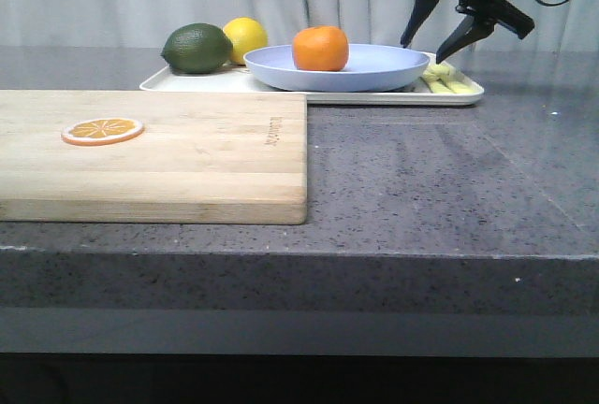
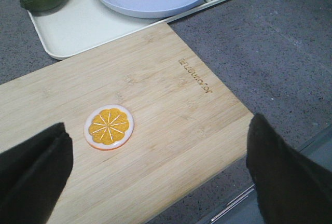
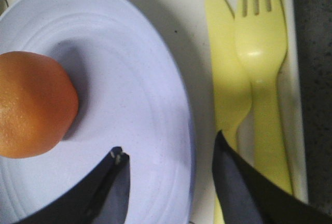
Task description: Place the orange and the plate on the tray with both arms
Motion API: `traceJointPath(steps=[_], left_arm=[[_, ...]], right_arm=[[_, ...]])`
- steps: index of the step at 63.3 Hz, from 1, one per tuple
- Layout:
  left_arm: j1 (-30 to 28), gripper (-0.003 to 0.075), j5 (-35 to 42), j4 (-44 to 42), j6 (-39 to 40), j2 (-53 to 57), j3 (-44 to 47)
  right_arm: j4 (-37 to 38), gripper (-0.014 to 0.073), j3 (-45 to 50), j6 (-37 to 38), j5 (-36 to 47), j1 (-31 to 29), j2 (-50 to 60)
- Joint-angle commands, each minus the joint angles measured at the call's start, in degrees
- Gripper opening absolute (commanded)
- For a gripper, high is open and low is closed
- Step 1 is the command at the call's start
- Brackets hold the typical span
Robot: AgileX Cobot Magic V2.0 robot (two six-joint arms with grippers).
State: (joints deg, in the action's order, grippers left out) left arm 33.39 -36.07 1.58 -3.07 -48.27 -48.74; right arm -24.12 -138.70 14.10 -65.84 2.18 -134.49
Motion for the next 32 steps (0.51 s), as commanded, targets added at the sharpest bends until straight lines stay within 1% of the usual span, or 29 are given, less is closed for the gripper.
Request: traceJointPath(steps=[1,9,17,27,32], left_arm=[[-0.16,0.0658,3.48,0.59,0.64,0.17,-1.66],[-0.16,0.0658,3.48,0.59,0.64,0.17,-1.66],[-0.16,0.0658,3.48,0.59,0.64,0.17,-1.66],[-0.16,0.0658,3.28,0.59,0.64,0.17,-1.66],[-0.16,0.0658,3.15,0.59,0.64,0.17,-1.66]], right_arm=[[-1.13,0.0397,-2.22,-3.02,1.72,-0.49,6.34],[-0.25,0.0397,-2.22,-7.76,-0.07,0.06,9.77],[3.87,0.0397,-1.93,-11.24,-1.07,1.34,13.08],[10.15,0.0397,-1.05,-11.84,-3.72,2.9,17.52],[10.85,0.0397,1.16,-12.35,-3.19,2.96,20.42]])
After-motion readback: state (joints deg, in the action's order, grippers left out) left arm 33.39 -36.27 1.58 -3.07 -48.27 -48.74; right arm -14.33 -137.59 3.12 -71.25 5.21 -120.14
